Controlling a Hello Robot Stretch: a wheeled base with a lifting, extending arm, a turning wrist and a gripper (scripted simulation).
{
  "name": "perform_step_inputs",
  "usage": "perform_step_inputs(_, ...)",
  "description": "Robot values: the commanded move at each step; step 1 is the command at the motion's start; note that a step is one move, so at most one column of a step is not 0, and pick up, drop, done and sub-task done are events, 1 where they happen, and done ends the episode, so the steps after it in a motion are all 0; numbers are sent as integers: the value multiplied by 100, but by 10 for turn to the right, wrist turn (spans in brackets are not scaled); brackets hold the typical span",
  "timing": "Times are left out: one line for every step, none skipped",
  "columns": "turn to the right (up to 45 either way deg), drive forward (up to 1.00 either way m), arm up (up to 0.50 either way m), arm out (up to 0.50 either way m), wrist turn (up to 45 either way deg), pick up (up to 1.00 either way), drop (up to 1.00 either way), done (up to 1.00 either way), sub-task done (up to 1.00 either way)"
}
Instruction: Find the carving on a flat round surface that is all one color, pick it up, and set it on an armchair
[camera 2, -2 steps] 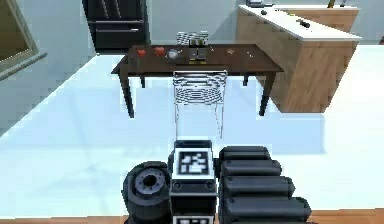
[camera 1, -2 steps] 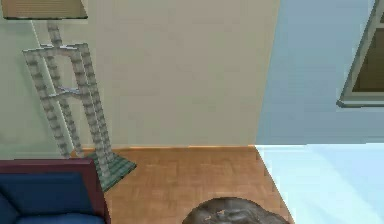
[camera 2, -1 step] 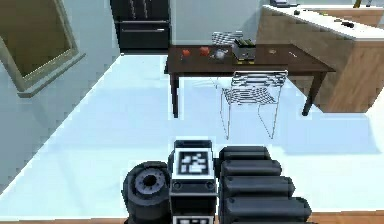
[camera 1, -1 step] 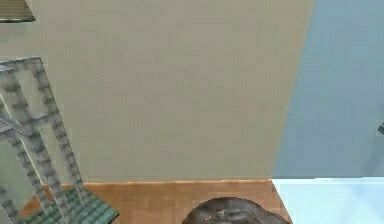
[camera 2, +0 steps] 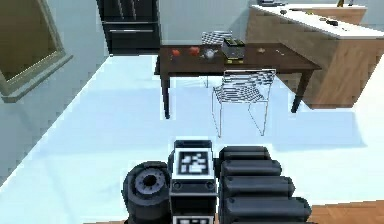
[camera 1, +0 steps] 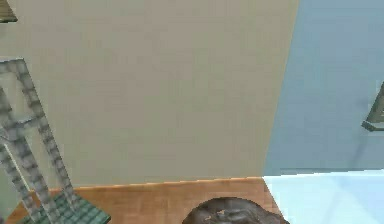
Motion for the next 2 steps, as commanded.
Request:
perform_step_inputs(-450,0,0,0,0,0,0,0,0)
perform_step_inputs(-90,0,0,0,0,0,0,0,0)
